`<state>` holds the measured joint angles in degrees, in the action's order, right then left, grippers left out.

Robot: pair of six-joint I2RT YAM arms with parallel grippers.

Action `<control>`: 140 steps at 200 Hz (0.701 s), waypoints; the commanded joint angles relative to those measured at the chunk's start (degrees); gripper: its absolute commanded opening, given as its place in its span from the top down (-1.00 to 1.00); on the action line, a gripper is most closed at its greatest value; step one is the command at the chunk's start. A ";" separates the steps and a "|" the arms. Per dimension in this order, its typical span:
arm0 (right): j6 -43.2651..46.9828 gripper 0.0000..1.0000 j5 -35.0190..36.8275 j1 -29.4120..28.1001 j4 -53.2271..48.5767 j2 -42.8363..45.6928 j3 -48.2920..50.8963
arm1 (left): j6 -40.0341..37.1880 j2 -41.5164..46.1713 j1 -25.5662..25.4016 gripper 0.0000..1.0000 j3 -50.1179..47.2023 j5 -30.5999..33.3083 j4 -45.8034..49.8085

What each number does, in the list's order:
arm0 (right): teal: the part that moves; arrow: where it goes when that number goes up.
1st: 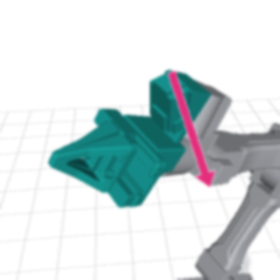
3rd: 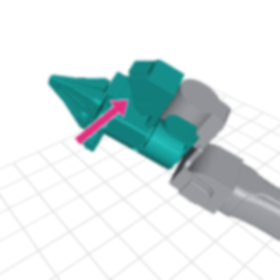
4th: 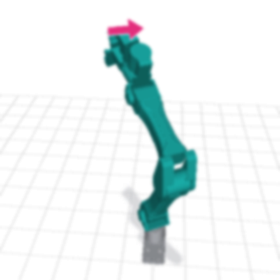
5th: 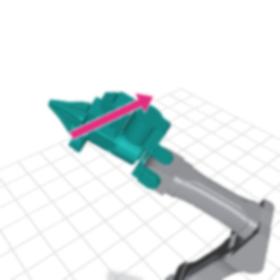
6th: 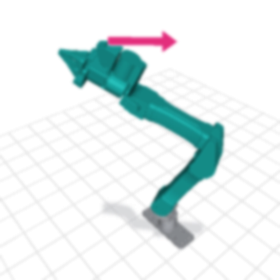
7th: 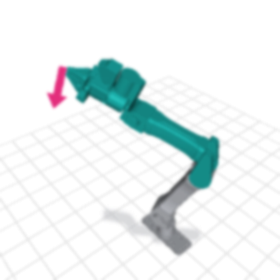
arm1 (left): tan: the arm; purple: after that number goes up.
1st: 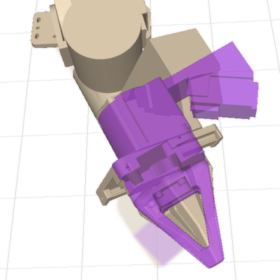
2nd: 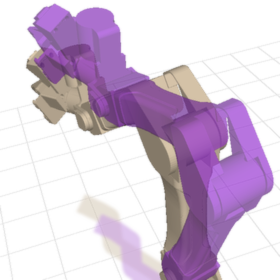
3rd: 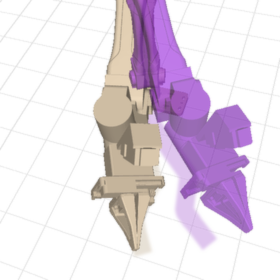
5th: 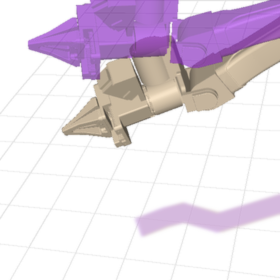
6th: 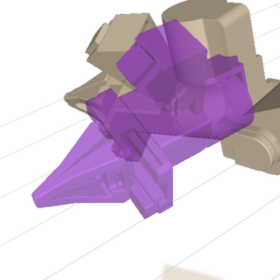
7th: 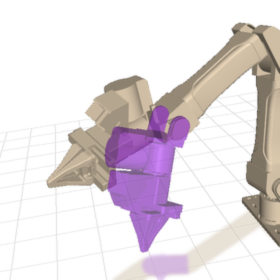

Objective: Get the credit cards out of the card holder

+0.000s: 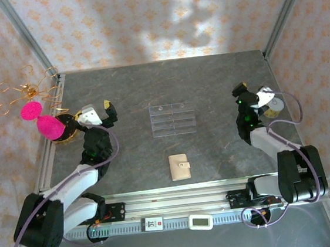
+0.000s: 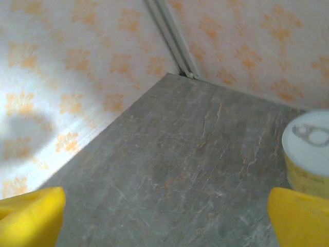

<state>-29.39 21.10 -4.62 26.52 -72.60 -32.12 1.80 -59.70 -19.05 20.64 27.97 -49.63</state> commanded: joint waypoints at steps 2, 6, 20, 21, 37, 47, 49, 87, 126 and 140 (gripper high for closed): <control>-12.28 -0.97 -5.02 0.24 -6.88 1.13 0.77 | 0.27 5.78 -2.40 -0.98 1.22 5.73 6.34; -12.10 -0.98 -6.77 -0.06 -5.47 1.37 1.49 | 1.17 6.90 -2.40 -0.98 1.67 5.10 8.12; -11.06 -0.94 -13.08 -0.98 -4.23 2.45 2.17 | 7.33 10.26 -2.44 -0.99 2.00 4.18 11.81; -10.96 -0.94 -13.36 -1.08 -4.44 2.50 2.12 | 7.90 10.55 -2.46 -0.99 1.93 4.06 11.82; -7.86 -0.93 -16.84 -3.97 -8.55 2.89 0.15 | 19.02 15.23 -2.40 -0.99 -0.42 4.45 11.92; -6.32 -0.93 -19.17 -5.63 -11.54 3.20 -0.93 | 25.26 18.86 -2.41 -0.99 -2.59 3.54 12.82; -6.06 -0.93 -19.59 -5.96 -12.10 3.33 -1.13 | 26.36 19.57 -2.42 -0.99 -3.03 3.14 13.13; -3.21 -0.85 -31.26 -11.13 -16.58 8.92 1.18 | 48.96 34.30 -2.26 -0.99 -11.60 1.80 18.07; 0.18 -0.75 -41.30 -20.19 -22.38 9.01 1.44 | 48.79 42.20 -1.41 -0.99 -16.40 -8.51 15.35; 0.49 -0.67 -44.01 -24.05 -23.01 7.33 1.46 | 45.86 42.60 -1.43 -0.99 -17.74 -12.42 11.38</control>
<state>-31.24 -14.74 -23.64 8.36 -63.53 -31.29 47.13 -18.61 -20.86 4.67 24.29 -34.06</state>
